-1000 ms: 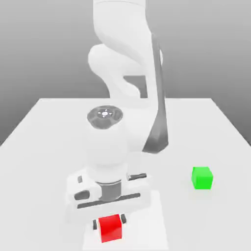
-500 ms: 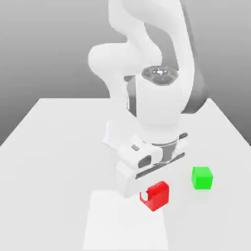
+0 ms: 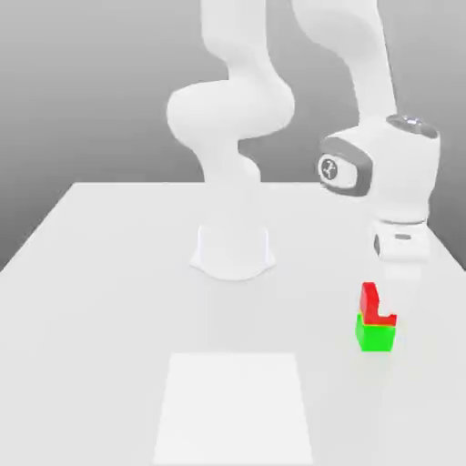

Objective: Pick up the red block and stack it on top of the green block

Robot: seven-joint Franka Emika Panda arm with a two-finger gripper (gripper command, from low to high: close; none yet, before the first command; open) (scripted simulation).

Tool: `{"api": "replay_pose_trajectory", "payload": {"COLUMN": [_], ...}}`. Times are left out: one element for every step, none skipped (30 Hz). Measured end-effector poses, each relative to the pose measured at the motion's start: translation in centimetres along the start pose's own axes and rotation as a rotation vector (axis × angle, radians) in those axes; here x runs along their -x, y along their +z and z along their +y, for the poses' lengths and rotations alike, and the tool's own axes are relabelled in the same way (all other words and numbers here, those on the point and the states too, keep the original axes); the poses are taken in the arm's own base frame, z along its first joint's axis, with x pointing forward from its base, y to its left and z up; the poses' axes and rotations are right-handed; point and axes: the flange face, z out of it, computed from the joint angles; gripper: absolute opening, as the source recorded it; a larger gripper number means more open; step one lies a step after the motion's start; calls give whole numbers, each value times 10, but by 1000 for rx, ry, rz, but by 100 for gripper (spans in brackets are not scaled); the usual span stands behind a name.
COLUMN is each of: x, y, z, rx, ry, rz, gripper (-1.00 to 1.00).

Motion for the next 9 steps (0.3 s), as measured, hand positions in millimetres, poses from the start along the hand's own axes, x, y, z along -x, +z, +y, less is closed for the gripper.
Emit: {"api": "replay_pose_trajectory", "payload": {"x": [0,0,0,0,0,0,-1,-1,-1], "y": [0,0,0,4,1,-5,-13,-21,-30], "z": [0,0,0,-1,-2,-2,-2,-2,-2], "rx": [0,0,0,-1,-1,0,1,1,2], "ry": [0,0,0,-2,-5,-6,-6,-7,-5], "rz": [0,0,0,1,1,1,1,2,1], "gripper": [100,100,100,100,100,100,100,100,100]}}
